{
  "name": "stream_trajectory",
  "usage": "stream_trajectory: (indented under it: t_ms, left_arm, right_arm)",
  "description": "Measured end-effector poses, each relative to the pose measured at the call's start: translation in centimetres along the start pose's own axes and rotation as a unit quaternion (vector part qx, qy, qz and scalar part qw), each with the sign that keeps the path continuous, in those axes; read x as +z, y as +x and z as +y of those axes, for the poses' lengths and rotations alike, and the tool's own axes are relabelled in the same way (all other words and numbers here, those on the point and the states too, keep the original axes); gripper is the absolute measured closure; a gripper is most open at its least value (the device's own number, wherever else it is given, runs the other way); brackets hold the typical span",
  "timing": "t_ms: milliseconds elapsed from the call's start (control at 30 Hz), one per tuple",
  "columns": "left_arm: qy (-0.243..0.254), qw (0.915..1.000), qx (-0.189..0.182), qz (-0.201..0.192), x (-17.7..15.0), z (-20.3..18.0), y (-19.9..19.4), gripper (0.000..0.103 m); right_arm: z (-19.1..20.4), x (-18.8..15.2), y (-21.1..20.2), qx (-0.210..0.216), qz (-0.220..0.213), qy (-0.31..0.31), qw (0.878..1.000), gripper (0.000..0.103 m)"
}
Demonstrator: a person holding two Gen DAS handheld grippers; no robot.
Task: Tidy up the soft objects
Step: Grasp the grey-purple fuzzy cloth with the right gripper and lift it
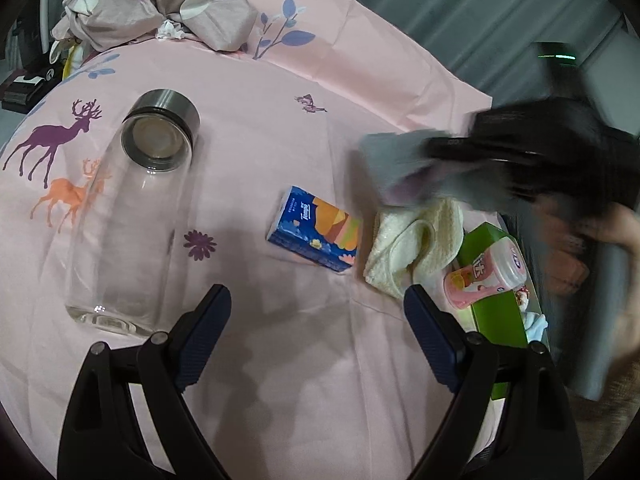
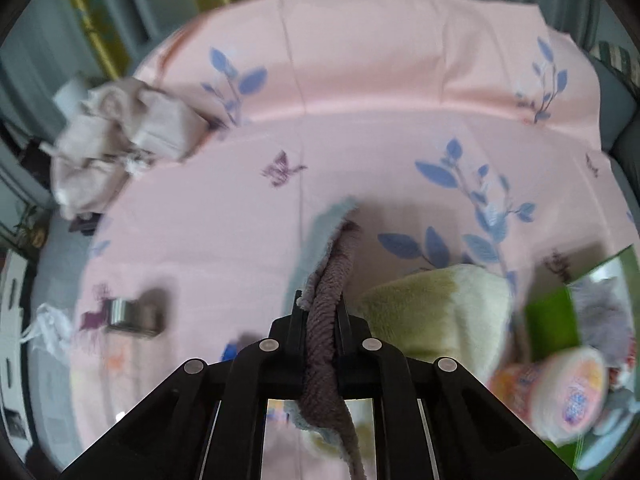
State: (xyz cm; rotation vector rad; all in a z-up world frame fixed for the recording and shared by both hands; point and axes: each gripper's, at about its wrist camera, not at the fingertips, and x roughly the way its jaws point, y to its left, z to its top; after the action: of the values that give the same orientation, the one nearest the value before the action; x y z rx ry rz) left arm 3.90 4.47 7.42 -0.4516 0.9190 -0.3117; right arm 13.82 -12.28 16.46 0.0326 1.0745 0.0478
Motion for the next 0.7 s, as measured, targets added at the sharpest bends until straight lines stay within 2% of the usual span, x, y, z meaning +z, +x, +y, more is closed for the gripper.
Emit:
stream_trajectory:
  t_ms: [67,200,367,467,600,700]
  left_arm:
    - [-0.003,1.0000,-0.002,-0.007,0.1,0.2,-0.3,0.016]
    - [-0.020,0.9996,-0.010,-0.018,0.4,0.8,-1.2,0.016]
    - [-0.016,0.9995,-0.021,-0.017,0.4,0.7,-1.6,0.015]
    - [-0.006,0.9998,-0.020,-0.007,0.1,0.2,-1.6,0.015]
    - [0.018,0.9995,-0.021,0.013,-1.5,-0.4,-1.5,0.015]
    - [0.024,0.9992,-0.008,0.032,-2.4,-0.3,-1.2,0.015]
  right_arm:
    - [-0.5,-0.7,-3.5,0.017,-0.008,-0.013,1.000,0.092]
    - [-0.9,-2.6,-8.4,0.023,-0.010,-0.039,0.999,0.092]
    - [-1.8,-6.5,-10.9,0.027,0.026,-0.057,0.998,0.092]
    - [-2.4,-9.5,-10.3,0.019,0.081,-0.070,0.994,0.092]
    - [-3.2,-13.4,-6.3,0.022,0.174,-0.077,0.982,0.092]
    - [-3.2,-14.9,-3.0,0.043,0.202,-0.062,0.976,0.092]
